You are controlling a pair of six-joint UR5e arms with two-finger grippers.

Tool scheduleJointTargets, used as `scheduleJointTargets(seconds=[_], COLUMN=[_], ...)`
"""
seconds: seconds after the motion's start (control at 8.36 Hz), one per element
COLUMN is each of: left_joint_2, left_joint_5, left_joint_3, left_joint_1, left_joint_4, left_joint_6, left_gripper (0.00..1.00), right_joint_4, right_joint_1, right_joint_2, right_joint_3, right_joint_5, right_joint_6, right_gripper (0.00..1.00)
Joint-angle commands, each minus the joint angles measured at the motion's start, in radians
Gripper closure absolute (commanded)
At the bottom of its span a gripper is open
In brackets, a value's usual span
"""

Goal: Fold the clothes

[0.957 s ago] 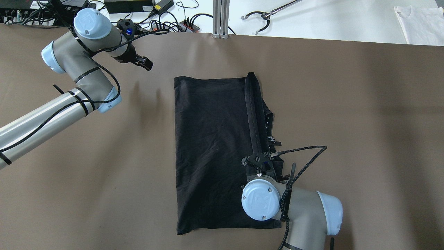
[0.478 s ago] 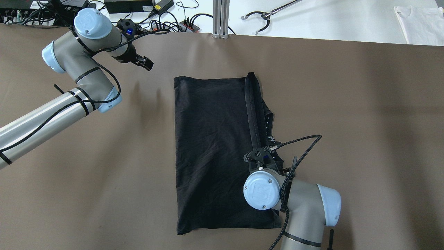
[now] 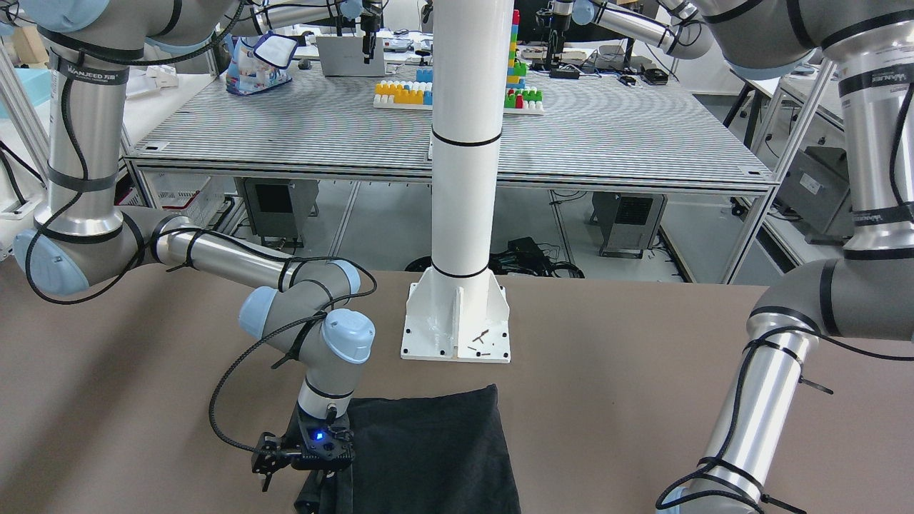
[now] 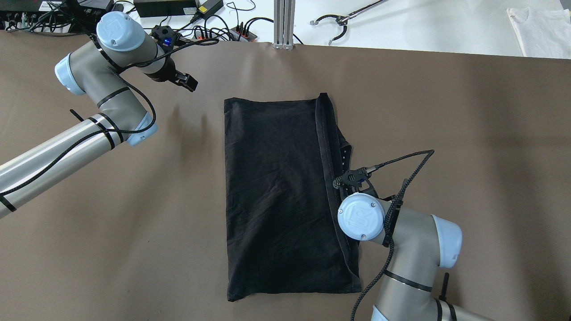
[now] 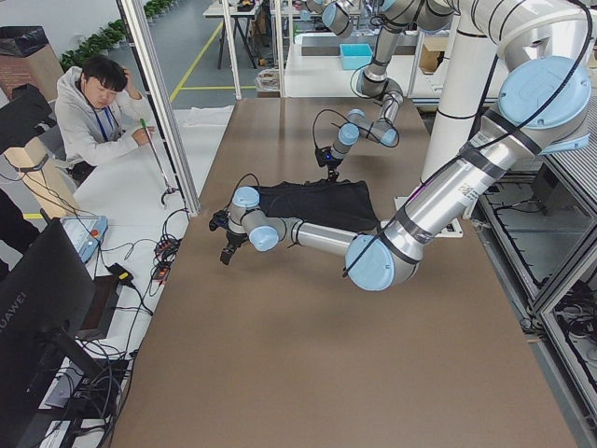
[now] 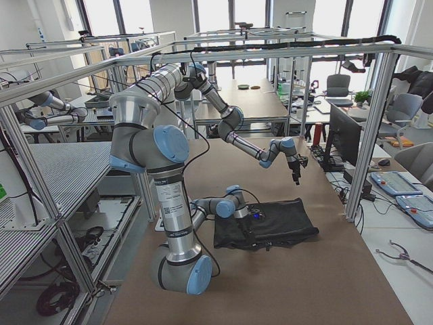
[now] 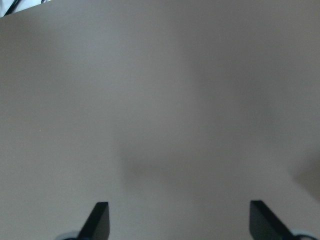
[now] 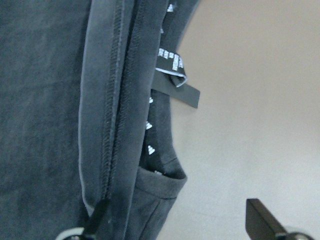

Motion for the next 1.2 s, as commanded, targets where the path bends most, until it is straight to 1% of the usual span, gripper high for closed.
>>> scheduleJointTargets(seconds=[0.0, 0.12, 0.24, 0.36, 0.48, 0.6, 0.84, 1.08], left_joint_2=[-0.002, -0.002, -0.002, -0.002, -0.002, -0.002, -0.002, -0.002], left_joint_5=[0.000, 0.000, 0.000, 0.000, 0.000, 0.000, 0.000, -0.001], left_joint_3=[0.000, 0.000, 0.002, 0.000, 0.002, 0.002, 0.002, 0.000], left_joint_1=[0.000, 0.001, 0.001, 0.000, 0.000, 0.000, 0.001, 0.000], left_joint_4=[0.000, 0.000, 0.000, 0.000, 0.000, 0.000, 0.000, 0.000], left_joint_6=[0.000, 0.000, 0.000, 0.000, 0.000, 0.000, 0.000, 0.000], left_gripper=[0.00, 0.00, 0.00, 0.00, 0.00, 0.00, 0.00, 0.00], right_joint_4=[0.105, 0.105, 0.098, 0.070, 0.041, 0.032, -0.008, -0.028], right_joint_1=[0.021, 0.027, 0.027, 0.026, 0.019, 0.001, -0.074, -0.118], right_joint_2=[-0.095, -0.084, -0.038, 0.012, 0.042, 0.045, 0.045, 0.044], right_joint_3=[0.026, 0.046, 0.046, 0.046, 0.046, 0.057, 0.059, 0.052], right_joint_5=[0.034, 0.062, 0.074, 0.076, 0.103, 0.143, 0.110, 0.069], right_joint_6=[-0.045, -0.038, -0.021, 0.040, 0.135, 0.151, 0.203, 0.202], right_gripper=[0.06, 0.06, 0.06, 0.06, 0.06, 0.06, 0.06, 0.06])
